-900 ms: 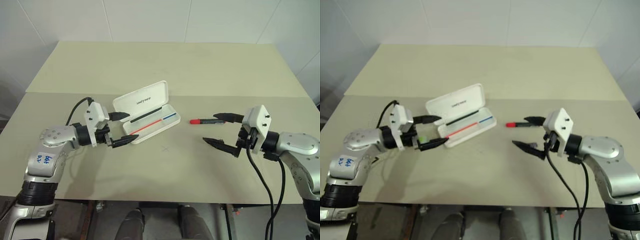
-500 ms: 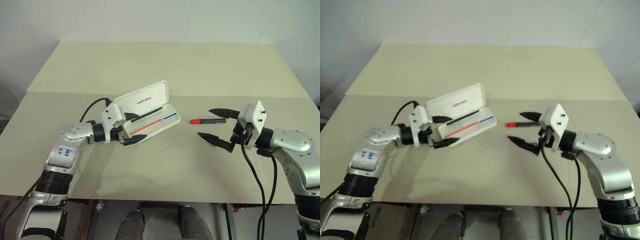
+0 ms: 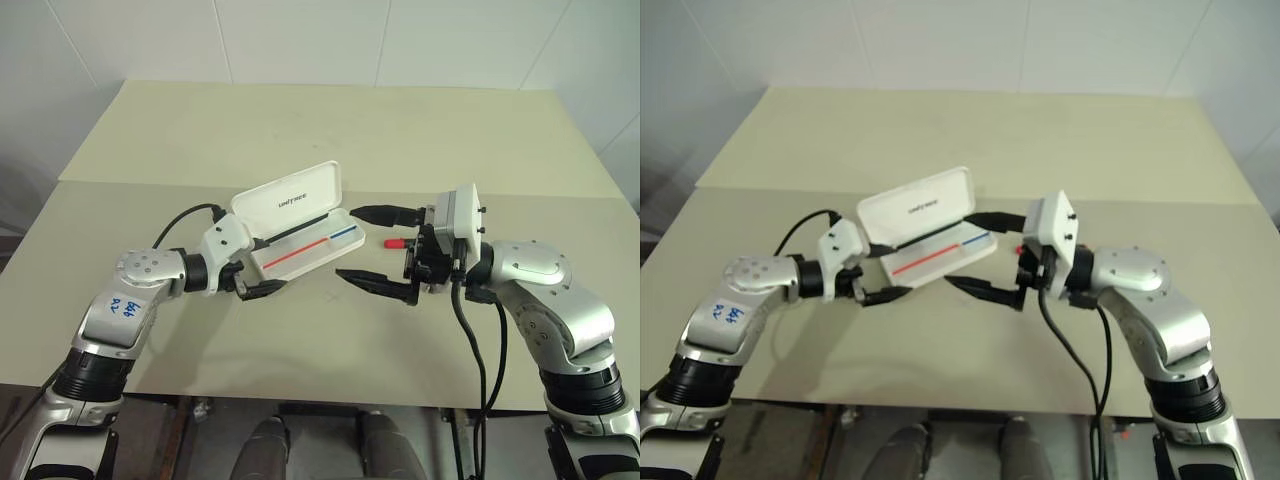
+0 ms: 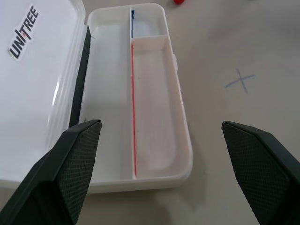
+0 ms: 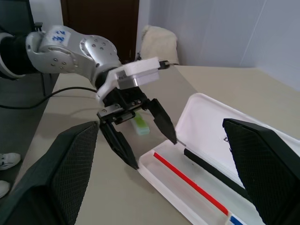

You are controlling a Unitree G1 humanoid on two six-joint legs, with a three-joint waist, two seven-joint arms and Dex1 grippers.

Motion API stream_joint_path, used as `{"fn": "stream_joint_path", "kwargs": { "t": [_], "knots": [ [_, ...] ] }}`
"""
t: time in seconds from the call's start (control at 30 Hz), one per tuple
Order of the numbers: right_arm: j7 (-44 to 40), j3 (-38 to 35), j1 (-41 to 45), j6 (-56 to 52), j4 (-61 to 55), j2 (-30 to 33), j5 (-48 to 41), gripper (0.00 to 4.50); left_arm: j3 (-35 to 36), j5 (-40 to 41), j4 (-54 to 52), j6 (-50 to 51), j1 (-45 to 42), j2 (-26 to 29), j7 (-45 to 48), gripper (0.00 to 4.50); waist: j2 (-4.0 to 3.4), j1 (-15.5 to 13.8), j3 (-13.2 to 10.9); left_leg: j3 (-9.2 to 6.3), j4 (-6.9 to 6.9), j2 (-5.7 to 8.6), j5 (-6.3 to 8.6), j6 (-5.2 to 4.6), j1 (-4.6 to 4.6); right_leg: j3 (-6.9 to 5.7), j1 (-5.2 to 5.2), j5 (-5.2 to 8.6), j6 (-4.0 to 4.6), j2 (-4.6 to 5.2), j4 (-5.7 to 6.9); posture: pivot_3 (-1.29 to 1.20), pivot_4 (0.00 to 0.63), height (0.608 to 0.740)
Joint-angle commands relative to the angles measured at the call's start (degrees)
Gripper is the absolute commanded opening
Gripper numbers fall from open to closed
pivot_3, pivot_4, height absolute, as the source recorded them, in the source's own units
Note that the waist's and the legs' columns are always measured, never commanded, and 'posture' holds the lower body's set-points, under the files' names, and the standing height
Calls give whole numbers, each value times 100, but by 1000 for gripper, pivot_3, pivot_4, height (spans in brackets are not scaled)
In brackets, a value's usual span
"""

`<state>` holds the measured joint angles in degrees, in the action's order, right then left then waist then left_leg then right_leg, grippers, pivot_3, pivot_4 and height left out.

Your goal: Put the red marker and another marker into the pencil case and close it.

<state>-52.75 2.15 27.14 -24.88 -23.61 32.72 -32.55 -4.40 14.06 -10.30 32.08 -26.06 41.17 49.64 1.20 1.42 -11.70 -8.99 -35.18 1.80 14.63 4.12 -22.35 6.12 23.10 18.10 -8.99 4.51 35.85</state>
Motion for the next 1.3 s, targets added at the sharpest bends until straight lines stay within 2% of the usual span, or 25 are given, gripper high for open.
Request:
{"fn": "stream_joint_path", "kwargs": {
  "t": [0.03,0.1,0.17,0.37,0.5,0.63,0.83,1.2,1.3],
  "knots": [
    [129,-14,-105,273,-53,-173,107,4500,72,11,-219,118,-17,80,-19,4232,0,9,0,0,1,-1,0,0,1,0,0,0,0,-2,1,0,150,740],
    [242,24,-183,293,-141,-272,158,4500,43,-20,-198,176,-13,97,-29,3810,0,26,0,0,1,-1,0,1,0,0,3,0,1,-2,2,0,150,740],
    [357,26,-276,295,-228,-349,181,4500,-17,-69,-159,234,-68,72,-65,3180,0,27,0,3,1,-1,-1,1,0,4,6,0,0,-2,4,0,150,740],
    [604,122,-406,246,-428,-478,269,4500,-120,-84,-144,315,-130,160,82,3180,0,25,0,2,1,0,-1,3,-1,3,8,1,1,-2,6,0,150,740],
    [788,40,-609,355,-510,-528,299,4500,-548,-254,-164,463,-403,38,102,3180,0,5,0,1,3,-2,-2,4,-2,2,11,2,3,-5,9,0,150,740],
    [977,96,-628,417,-561,-653,377,4500,-654,-224,-66,734,-396,35,108,3180,0,22,0,2,1,1,-3,4,-4,5,11,1,2,-2,9,0,150,740],
    [1118,92,-572,474,-561,-749,422,4500,-877,-428,174,599,-407,52,121,3180,0,24,0,2,3,-3,-4,7,-3,5,18,1,3,-7,15,0,150,740],
    [1235,3,-581,379,-692,-709,338,4500,-1143,-745,575,424,-619,-292,41,3180,0,15,0,2,2,-2,-10,9,-2,6,17,1,3,-7,24,0,150,740],
    [1258,-3,-546,353,-696,-702,311,4500,-1168,-817,532,454,-627,-272,55,2618,0,16,0,2,1,-1,-12,10,-1,6,16,0,2,-7,25,0,150,740]
  ]
}}
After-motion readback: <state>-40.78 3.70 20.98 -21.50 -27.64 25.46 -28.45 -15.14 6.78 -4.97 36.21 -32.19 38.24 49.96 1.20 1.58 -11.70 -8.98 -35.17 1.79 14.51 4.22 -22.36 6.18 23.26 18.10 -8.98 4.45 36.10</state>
